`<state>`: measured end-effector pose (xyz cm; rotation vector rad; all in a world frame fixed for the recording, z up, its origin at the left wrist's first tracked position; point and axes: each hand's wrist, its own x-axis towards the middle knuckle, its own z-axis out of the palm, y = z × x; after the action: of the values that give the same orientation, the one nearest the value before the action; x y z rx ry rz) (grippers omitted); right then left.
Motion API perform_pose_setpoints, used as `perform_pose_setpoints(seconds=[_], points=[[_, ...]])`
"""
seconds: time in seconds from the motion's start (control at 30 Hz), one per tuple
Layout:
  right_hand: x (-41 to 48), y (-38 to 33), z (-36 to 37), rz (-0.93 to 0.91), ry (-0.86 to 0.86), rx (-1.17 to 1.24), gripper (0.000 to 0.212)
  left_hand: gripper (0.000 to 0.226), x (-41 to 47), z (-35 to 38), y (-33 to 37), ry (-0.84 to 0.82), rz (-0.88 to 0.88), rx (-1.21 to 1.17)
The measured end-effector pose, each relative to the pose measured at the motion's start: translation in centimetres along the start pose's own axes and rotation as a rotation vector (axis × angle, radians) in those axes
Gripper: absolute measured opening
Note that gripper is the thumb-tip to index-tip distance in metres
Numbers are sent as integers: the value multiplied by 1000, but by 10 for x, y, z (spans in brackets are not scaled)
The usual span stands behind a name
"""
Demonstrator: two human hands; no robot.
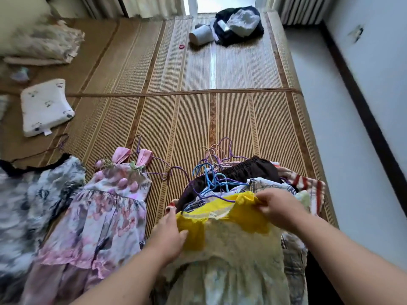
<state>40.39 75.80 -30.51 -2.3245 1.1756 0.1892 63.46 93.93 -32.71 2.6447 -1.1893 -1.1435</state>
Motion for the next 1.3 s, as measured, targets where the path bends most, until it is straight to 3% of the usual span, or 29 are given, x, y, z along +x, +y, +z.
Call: perform_pose_setpoints(seconds=[0.07,0.17,0.27,0.4,0.5,0.67,0.87,1.07,1.3], points=[[-15,-18,-22,-2,9,184,8,55,-13,-23,-6,96,37,-43],[-36,-48,-49,1,0,271,19,19,-34,-64,-31,185,135,-105],[-50,-84,-64,-13,-33,279,14,21,-54,-99,-64,168,148,-156],[-58,-163,-63,-81,-42,223,33,22,-79,-140,-113,224,220,-204],[-58,-224,-47,-60,-50,279,25,26,-96,-172,-158,282,269,-219],[-61,-321,-14,-45,-46,496,27,15,-119,-239,-256,319,272,-57],[-41,-411,3,-76,-67,641,22,18,-121,-317,-330,411,257,99],[16,-424,5,-14,26,650,25,17,-66,-343,-326,389,259,71],[126,-357,57,177,-33,300,17,16,56,-306,-287,261,111,116]])
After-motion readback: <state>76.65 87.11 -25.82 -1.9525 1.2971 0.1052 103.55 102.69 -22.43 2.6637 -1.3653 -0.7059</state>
